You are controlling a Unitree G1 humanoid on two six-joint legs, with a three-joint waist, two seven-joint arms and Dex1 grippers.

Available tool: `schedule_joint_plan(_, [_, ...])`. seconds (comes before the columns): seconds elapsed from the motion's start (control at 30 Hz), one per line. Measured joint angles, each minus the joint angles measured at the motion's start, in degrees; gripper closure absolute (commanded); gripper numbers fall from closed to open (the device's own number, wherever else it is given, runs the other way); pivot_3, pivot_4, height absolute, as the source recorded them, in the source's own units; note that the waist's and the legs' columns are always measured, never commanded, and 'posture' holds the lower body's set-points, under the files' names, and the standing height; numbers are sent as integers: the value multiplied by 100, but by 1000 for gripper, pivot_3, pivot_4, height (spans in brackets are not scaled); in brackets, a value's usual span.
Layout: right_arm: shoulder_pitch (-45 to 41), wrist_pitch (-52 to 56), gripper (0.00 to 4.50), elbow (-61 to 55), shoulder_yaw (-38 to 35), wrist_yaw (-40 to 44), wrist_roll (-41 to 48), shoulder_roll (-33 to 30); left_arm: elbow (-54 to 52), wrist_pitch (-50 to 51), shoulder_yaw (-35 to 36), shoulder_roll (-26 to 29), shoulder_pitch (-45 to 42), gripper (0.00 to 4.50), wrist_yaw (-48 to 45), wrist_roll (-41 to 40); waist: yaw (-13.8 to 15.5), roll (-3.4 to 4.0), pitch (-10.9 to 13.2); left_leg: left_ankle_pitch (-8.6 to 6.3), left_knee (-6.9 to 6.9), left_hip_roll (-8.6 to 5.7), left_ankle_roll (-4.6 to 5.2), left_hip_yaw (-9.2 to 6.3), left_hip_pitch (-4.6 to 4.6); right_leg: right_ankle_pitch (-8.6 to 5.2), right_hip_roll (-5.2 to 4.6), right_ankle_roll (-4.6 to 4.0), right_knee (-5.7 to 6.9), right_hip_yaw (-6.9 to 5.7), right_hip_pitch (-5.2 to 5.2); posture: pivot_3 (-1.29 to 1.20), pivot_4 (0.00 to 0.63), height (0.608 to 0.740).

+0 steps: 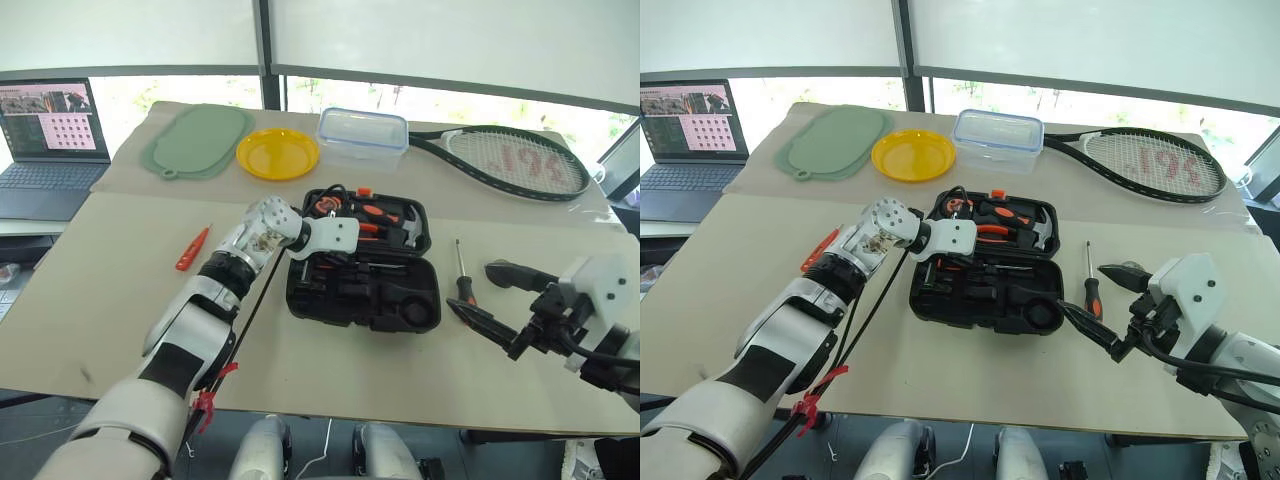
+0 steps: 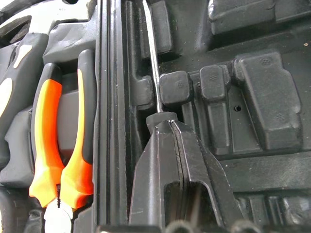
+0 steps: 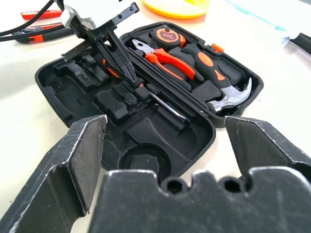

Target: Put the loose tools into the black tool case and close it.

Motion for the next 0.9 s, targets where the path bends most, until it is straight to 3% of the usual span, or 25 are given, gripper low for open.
schedule_joint_plan(0.13, [103,0,0,-18,-3,-11,-14,10,97,83,137,-24,-27,4460,-13,-111,-6,0,0,4,1,5,6,1,-3,6,0,1,0,1,-4,0,150,738])
schedule_joint_plan(0.23, [336,1,0,-33,-59,-119,-120,84,-154,659,644,126,64,4460,-327,-664,-49,1,0,4,1,8,6,3,-22,7,1,0,7,6,-29,0,150,738])
schedule_joint_plan(0.27, [477,10,0,-25,-152,-152,-163,117,-367,978,877,235,101,3953,-471,-944,-66,1,1,4,0,10,6,3,-24,7,2,0,5,5,-31,0,150,738])
schedule_joint_plan(0.33, [735,25,0,-19,-439,-191,-209,227,-936,1604,1263,462,209,3449,-722,-1426,-91,4,1,4,-2,11,6,4,-27,6,2,1,4,5,-34,0,150,738])
schedule_joint_plan(0.47, [1608,106,0,120,-1364,-177,-177,590,-2526,3402,1875,1369,709,1923,-1328,-2431,-112,25,-8,4,-9,16,5,7,-16,4,0,4,-1,9,-26,0,150,738])
schedule_joint_plan(0.63, [2671,108,0,448,-2353,282,-169,825,-4661,5038,2361,2489,2067,88,-1865,-3688,-104,41,-15,3,-11,19,6,11,-9,1,-1,2,0,11,-22,0,150,738])
schedule_joint_plan(0.77, [2918,113,0,631,-2680,531,-100,806,-6058,5885,2895,3234,2897,88,-1911,-4549,-102,42,-16,3,-13,22,5,13,9,-3,-4,-4,-3,15,-8,0,150,738])
schedule_joint_plan(0.9, [2229,236,0,828,-2202,331,-69,536,-6867,6144,3092,3346,3426,88,-1563,-4974,-101,42,-16,4,-14,21,2,15,34,-31,-1,-51,-5,17,15,0,150,738])
